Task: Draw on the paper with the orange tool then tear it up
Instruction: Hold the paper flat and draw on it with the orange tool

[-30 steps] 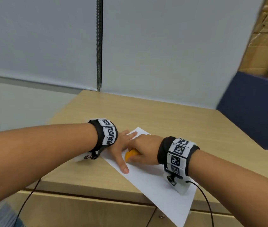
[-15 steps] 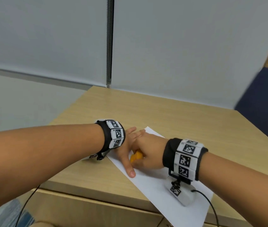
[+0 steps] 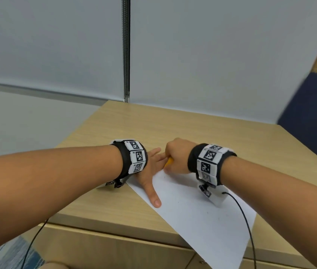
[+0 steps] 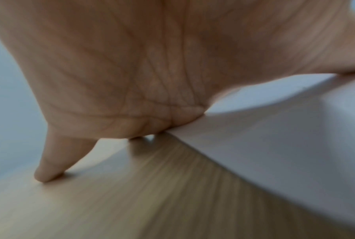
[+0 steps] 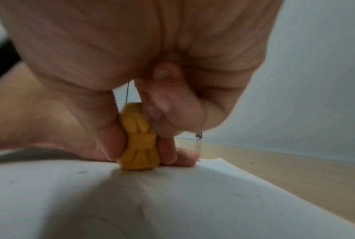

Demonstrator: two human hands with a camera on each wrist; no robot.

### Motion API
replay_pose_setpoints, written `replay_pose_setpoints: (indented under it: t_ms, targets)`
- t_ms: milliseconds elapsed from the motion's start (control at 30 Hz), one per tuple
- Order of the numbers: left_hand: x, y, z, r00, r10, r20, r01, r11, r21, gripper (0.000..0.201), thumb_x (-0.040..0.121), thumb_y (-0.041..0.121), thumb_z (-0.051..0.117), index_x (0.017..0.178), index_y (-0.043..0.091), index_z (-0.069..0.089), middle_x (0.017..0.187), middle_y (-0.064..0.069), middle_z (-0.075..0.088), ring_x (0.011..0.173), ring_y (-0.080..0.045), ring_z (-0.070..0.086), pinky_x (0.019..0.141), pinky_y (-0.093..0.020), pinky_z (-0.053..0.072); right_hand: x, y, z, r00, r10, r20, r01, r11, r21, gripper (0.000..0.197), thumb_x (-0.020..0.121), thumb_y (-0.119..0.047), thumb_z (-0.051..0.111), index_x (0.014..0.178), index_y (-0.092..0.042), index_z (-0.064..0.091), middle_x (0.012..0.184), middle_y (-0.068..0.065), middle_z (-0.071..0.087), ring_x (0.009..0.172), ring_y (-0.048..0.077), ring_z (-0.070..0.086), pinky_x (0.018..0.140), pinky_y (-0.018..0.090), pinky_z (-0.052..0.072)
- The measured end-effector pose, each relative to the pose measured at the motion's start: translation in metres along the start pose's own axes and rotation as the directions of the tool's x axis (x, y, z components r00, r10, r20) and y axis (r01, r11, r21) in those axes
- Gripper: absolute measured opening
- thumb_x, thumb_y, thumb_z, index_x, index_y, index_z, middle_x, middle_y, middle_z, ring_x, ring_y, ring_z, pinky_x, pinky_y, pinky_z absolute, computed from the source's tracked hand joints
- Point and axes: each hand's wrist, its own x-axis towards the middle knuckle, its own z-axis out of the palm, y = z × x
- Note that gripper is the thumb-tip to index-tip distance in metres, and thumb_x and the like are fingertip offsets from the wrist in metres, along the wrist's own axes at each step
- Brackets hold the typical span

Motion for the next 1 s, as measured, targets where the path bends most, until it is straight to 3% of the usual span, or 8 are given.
replay_pose_setpoints:
  t_ms: [100, 300, 400, 467, 600, 767, 867, 1000]
  targets:
    - [0.001, 0.001, -0.001, 0.992, -0.086, 0.093, 0.089, 0.996, -0.026, 0.136, 0.057, 0.083, 0.073, 0.16, 0.033, -0.002, 0.167, -0.005, -0.015, 0.151, -0.028, -0.022, 0.122, -0.049, -0.009, -0.014, -0.022, 0.011, 0.992, -0.121, 0.041, 0.116, 0.987, 0.114, 0.034, 0.085, -0.026, 0.067, 0.063, -0.033, 0.042, 0.071, -0.012, 0.052, 0.064, 0.008, 0.054, 0.059, 0.02, 0.042]
    - [0.007, -0.006, 0.004, 0.999, -0.044, 0.015, 0.044, 0.999, -0.007, 0.155, 0.04, 0.093, 0.065, 0.155, 0.036, -0.022, 0.163, 0.007, -0.029, 0.147, -0.03, -0.033, 0.119, -0.063, -0.008, 0.0, -0.001, 0.001, 1.0, 0.027, -0.009, -0.026, 0.997, 0.073, 0.022, 0.085, -0.027, 0.064, 0.065, -0.022, 0.057, 0.064, -0.005, 0.061, 0.067, 0.02, 0.064, 0.056, 0.028, 0.052]
    - [0.01, -0.007, 0.004, 0.985, -0.136, 0.11, 0.139, 0.99, -0.023, 0.157, 0.031, 0.095, 0.066, 0.158, 0.038, -0.008, 0.166, -0.001, -0.023, 0.152, -0.033, -0.018, 0.122, -0.059, 0.001, -0.011, -0.024, 0.013, 0.997, -0.078, 0.03, 0.071, 0.98, 0.188, 0.022, 0.085, -0.026, 0.067, 0.068, -0.029, 0.053, 0.066, -0.017, 0.062, 0.07, 0.01, 0.061, 0.063, 0.021, 0.048]
    - [0.014, -0.009, 0.007, 0.982, -0.14, 0.128, 0.142, 0.99, -0.006, 0.164, 0.019, 0.101, 0.057, 0.157, 0.043, -0.009, 0.163, 0.001, -0.032, 0.148, -0.034, -0.03, 0.12, -0.065, -0.002, -0.015, -0.026, 0.021, 0.992, -0.108, 0.071, 0.092, 0.976, 0.197, 0.015, 0.082, -0.034, 0.068, 0.076, -0.025, 0.059, 0.077, -0.007, 0.066, 0.073, 0.015, 0.063, 0.068, 0.027, 0.053]
    - [0.013, -0.009, 0.008, 1.0, 0.0, 0.002, 0.0, 1.0, -0.004, 0.159, 0.031, 0.097, 0.06, 0.155, 0.037, -0.02, 0.164, 0.007, -0.026, 0.146, -0.029, -0.036, 0.119, -0.061, -0.011, -0.001, -0.006, 0.001, 0.999, 0.046, -0.006, -0.045, 0.999, 0.028, 0.024, 0.085, -0.027, 0.062, 0.065, -0.017, 0.056, 0.065, -0.001, 0.056, 0.067, 0.024, 0.061, 0.053, 0.024, 0.046]
    - [0.005, -0.006, 0.001, 0.99, -0.112, 0.085, 0.114, 0.993, -0.019, 0.157, 0.024, 0.097, 0.066, 0.157, 0.046, -0.001, 0.166, -0.001, -0.02, 0.152, -0.033, -0.019, 0.122, -0.06, 0.002, -0.02, -0.032, 0.018, 0.994, -0.098, 0.052, 0.09, 0.987, 0.135, 0.019, 0.083, -0.032, 0.067, 0.072, -0.021, 0.055, 0.08, -0.001, 0.063, 0.074, 0.019, 0.062, 0.068, 0.028, 0.053]
    - [0.011, -0.008, 0.006, 1.0, -0.024, 0.003, 0.024, 1.0, 0.012, 0.157, 0.038, 0.097, 0.065, 0.154, 0.037, -0.023, 0.165, 0.003, -0.026, 0.148, -0.031, -0.031, 0.12, -0.061, -0.008, -0.008, -0.002, 0.007, 0.996, 0.087, 0.01, -0.087, 0.996, 0.021, 0.024, 0.084, -0.033, 0.064, 0.067, -0.02, 0.055, 0.069, 0.002, 0.058, 0.07, 0.026, 0.062, 0.058, 0.027, 0.048]
    - [0.014, -0.011, 0.012, 0.998, -0.057, -0.018, 0.057, 0.998, 0.006, 0.171, 0.017, 0.101, 0.056, 0.144, 0.038, -0.039, 0.16, 0.009, -0.035, 0.147, -0.03, -0.034, 0.119, -0.065, -0.004, -0.004, 0.012, 0.006, 0.988, 0.157, 0.003, -0.157, 0.987, 0.026, 0.026, 0.083, -0.037, 0.061, 0.073, -0.013, 0.063, 0.07, 0.003, 0.06, 0.069, 0.026, 0.062, 0.057, 0.028, 0.048]
